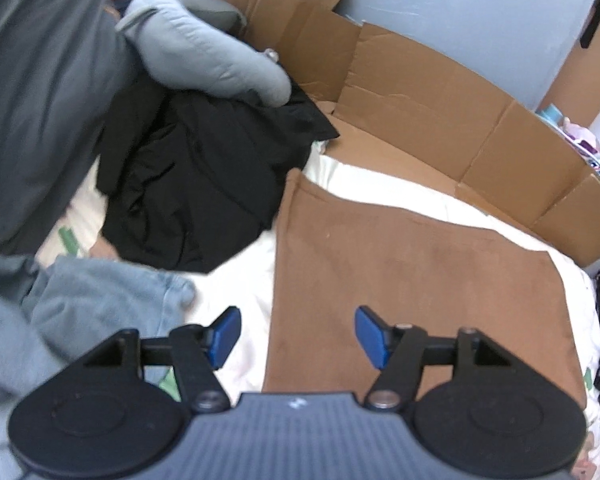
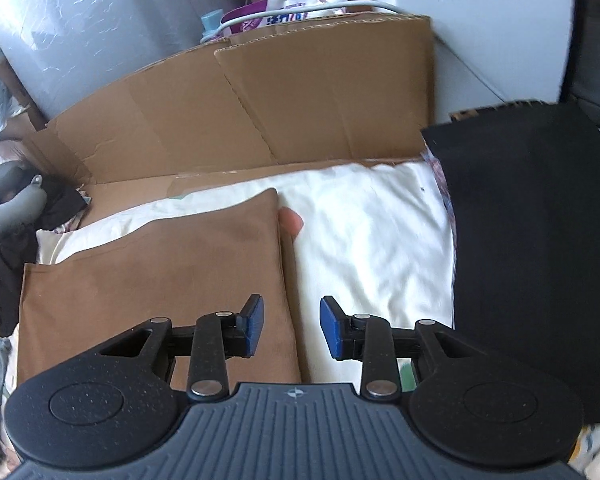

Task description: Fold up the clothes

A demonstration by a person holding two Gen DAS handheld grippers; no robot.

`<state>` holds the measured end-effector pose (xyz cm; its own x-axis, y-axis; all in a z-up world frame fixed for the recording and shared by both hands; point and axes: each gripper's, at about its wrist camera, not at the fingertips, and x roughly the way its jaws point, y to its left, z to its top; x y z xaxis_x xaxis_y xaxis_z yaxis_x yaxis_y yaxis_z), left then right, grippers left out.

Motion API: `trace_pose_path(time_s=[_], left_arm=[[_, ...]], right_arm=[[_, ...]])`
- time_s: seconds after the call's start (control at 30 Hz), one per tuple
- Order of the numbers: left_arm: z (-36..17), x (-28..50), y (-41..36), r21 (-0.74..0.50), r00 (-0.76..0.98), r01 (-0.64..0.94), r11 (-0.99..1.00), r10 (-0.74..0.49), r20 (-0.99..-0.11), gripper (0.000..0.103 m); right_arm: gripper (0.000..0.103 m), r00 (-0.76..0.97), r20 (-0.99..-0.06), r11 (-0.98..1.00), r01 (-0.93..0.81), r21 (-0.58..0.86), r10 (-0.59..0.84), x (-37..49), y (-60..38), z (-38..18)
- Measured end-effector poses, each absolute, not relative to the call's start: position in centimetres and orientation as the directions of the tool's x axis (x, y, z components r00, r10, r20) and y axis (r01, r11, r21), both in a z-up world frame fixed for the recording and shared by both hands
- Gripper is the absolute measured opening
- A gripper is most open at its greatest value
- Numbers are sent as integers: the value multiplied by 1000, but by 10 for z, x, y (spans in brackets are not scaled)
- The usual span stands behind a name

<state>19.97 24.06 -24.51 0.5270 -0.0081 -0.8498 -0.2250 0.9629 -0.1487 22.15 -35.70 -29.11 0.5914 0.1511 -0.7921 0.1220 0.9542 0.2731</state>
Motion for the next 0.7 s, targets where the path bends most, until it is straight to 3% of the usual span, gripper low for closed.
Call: trace_pose_path(time_s=[0.4, 0.7], left_arm=[[-275, 150, 247, -136, 470, -304, 943, 25, -882, 66], [-300, 146, 224, -108, 441, -204, 973, -7, -897, 65]], right_arm=[[39, 576, -800, 931, 175, 320, 167, 171, -343, -318], [39, 560, -807, 949, 107, 296, 189, 164, -317, -343]])
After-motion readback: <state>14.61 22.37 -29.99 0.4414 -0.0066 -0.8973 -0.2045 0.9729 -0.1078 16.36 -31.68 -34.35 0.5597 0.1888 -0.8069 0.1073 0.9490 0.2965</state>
